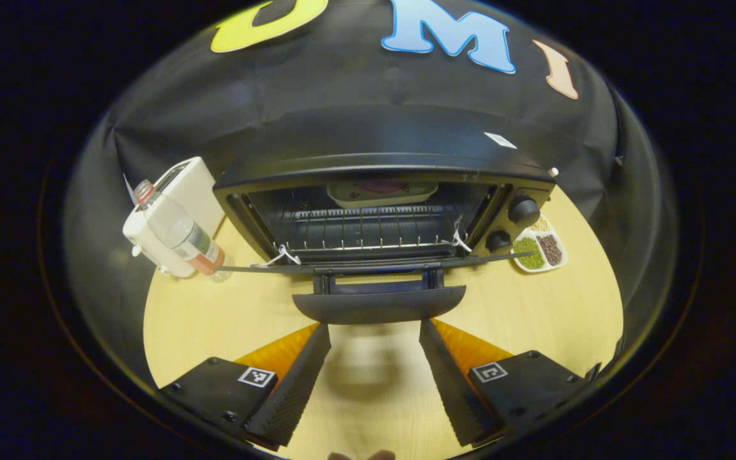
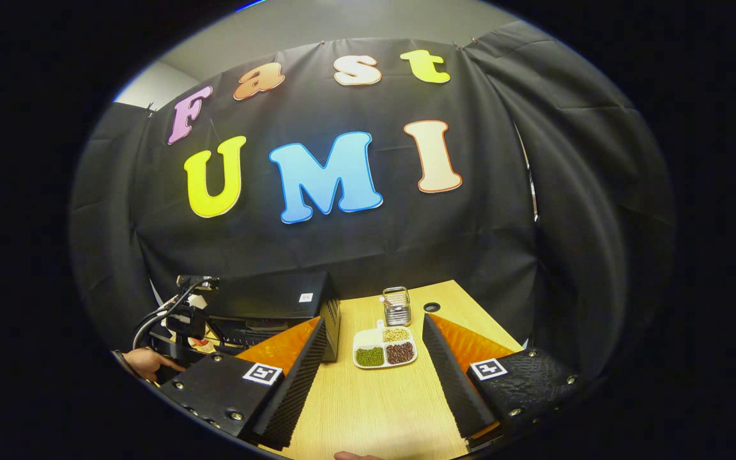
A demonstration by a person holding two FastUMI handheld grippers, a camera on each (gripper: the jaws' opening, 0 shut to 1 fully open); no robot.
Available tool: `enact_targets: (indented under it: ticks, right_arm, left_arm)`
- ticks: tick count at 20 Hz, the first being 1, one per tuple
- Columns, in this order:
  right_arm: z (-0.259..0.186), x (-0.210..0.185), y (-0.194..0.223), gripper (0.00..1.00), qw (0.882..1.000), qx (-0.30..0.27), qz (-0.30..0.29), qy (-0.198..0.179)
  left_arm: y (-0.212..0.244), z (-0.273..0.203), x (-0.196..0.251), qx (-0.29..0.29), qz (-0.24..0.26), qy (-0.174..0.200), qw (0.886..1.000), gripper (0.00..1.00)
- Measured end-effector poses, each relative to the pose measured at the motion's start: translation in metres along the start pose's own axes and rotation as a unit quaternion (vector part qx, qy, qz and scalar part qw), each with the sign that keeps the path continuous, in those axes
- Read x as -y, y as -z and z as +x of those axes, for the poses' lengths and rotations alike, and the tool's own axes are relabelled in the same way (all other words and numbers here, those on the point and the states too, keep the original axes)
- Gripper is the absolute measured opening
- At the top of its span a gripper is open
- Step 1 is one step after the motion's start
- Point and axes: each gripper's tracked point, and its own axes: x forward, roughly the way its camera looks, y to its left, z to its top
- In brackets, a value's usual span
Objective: Open the electric oven with the left hand, put the food in, and close the electric oven.
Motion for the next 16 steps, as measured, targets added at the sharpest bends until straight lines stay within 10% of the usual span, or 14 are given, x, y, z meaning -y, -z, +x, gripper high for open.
enact_targets:
  ticks: [10,16]
  right_arm:
    - [0.002,0.018,-0.003,0.92,1.000,-0.003,-0.012,-0.025]
    - [0.003,0.023,-0.037,0.92,0.998,0.025,-0.028,-0.047]
  left_arm:
    - [-0.025,-0.040,-0.002,0.054,-0.020,-0.026,0.998,1.00]
    - [-0.083,-0.157,0.045,0.232,-0.039,0.000,0.972,0.95]
